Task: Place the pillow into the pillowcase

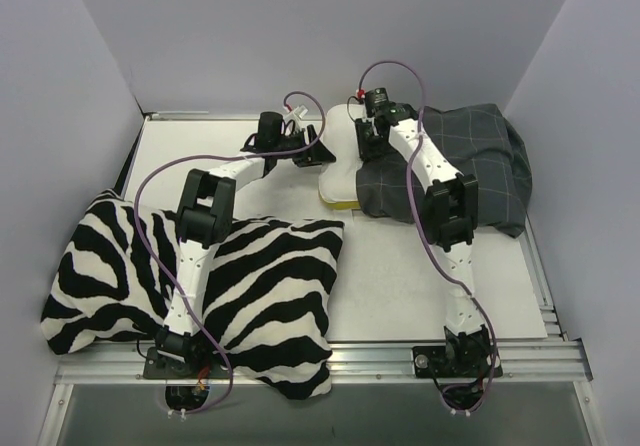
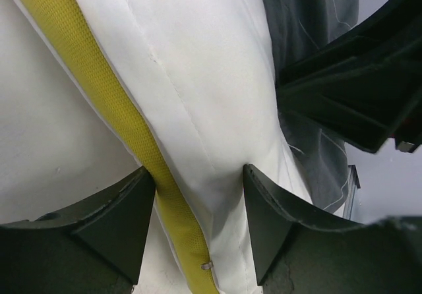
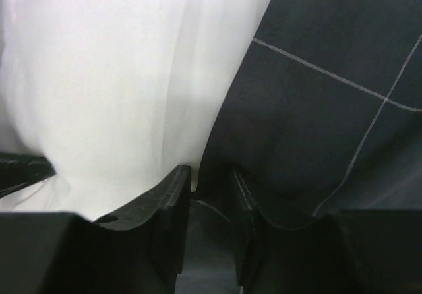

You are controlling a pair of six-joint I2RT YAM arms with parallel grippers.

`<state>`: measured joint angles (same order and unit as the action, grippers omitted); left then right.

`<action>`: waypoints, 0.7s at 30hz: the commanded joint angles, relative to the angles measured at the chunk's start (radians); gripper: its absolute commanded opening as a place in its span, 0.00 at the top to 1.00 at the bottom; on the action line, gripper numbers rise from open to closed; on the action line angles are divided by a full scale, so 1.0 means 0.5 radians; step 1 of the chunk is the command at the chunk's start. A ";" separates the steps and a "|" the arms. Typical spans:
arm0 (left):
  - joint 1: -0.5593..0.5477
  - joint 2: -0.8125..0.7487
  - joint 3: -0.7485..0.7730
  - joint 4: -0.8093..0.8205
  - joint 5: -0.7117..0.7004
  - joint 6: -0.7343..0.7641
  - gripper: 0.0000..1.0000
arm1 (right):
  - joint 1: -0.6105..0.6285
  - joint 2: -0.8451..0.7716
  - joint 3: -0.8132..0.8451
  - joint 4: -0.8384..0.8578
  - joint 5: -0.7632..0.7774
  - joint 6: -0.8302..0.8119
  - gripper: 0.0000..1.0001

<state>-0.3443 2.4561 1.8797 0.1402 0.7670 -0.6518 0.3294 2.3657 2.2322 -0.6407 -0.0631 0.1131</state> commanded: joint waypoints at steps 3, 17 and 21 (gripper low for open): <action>-0.005 -0.022 0.020 0.057 -0.009 0.067 0.37 | -0.015 0.012 0.049 -0.044 0.082 -0.015 0.87; 0.004 0.040 -0.059 0.458 0.116 -0.297 0.44 | 0.219 -0.341 0.073 0.284 -1.328 0.022 1.00; 0.062 -0.071 -0.096 1.124 0.120 -0.833 1.00 | 0.265 -0.335 0.214 0.284 -1.374 0.041 1.00</action>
<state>-0.3252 2.4798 1.8168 0.3374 0.7979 -0.8433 0.4095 2.2604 2.2696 -0.5304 -0.5583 0.1017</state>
